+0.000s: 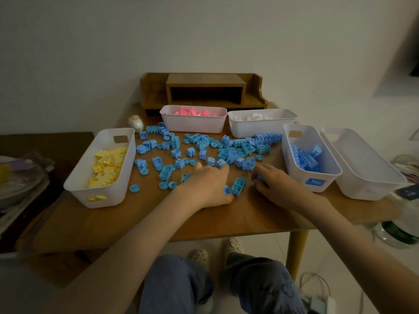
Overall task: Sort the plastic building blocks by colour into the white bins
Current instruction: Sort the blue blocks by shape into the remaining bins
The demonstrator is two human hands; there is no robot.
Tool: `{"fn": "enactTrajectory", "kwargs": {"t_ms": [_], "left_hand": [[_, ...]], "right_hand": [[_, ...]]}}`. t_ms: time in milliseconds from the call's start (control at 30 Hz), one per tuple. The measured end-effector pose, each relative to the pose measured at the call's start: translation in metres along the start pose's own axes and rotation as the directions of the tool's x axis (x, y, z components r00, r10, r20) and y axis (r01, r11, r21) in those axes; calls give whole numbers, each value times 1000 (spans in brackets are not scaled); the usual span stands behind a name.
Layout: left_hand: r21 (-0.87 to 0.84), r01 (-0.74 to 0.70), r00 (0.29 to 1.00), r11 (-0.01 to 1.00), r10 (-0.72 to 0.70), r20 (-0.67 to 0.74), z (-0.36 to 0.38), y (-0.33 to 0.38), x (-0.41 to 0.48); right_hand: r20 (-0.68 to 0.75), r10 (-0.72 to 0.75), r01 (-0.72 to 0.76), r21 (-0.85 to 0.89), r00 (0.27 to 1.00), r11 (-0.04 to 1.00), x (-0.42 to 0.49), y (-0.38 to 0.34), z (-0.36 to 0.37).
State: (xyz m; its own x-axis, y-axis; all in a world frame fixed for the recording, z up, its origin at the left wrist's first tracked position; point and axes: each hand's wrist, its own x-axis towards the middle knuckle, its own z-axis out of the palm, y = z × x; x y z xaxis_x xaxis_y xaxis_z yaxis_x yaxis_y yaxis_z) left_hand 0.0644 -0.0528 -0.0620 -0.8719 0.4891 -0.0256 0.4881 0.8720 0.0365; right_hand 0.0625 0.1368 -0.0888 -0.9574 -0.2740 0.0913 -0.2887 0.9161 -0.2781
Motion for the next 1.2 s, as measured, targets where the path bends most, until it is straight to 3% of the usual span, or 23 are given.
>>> {"fn": "enactTrajectory", "kwargs": {"t_ms": [233, 533, 667, 733, 800, 867, 967, 1067, 1200], "left_hand": [[-130, -2, 999, 992, -3, -37, -11, 7, 4], [-169, -66, 996, 983, 54, -74, -16, 26, 29], [-365, -42, 995, 930, 7, -96, -16, 29, 38], [-570, -41, 995, 821, -19, -99, -17, 32, 38], [-798, 14, 997, 602, -65, -32, -20, 35, 38], [-941, 110, 990, 321, -118, 75, -23, 39, 40], [-985, 174, 972, 23, -164, 168, -23, 42, 45], [-972, 194, 965, -134, -151, 214, -22, 42, 45], [-943, 237, 957, -235, -113, 268, -25, 35, 42]], "right_hand": [[-317, -83, 108, 61, 945, 992, -5, -6, -23], [-408, 87, -68, 61, 909, 996, -17, 38, -60], [-404, 179, -163, 75, 897, 984, -21, 52, -69], [-316, 249, -248, 44, 915, 968, -20, 58, -68], [-274, 257, -287, -73, 927, 955, -20, 56, -67], [-296, 164, -188, -53, 941, 981, -21, 45, -67], [-282, 27, 33, 208, 959, 978, -20, 11, -63], [-237, -15, 88, 299, 971, 950, -12, -13, -51], [-283, -25, 115, 306, 959, 945, -2, -17, -45]]}}
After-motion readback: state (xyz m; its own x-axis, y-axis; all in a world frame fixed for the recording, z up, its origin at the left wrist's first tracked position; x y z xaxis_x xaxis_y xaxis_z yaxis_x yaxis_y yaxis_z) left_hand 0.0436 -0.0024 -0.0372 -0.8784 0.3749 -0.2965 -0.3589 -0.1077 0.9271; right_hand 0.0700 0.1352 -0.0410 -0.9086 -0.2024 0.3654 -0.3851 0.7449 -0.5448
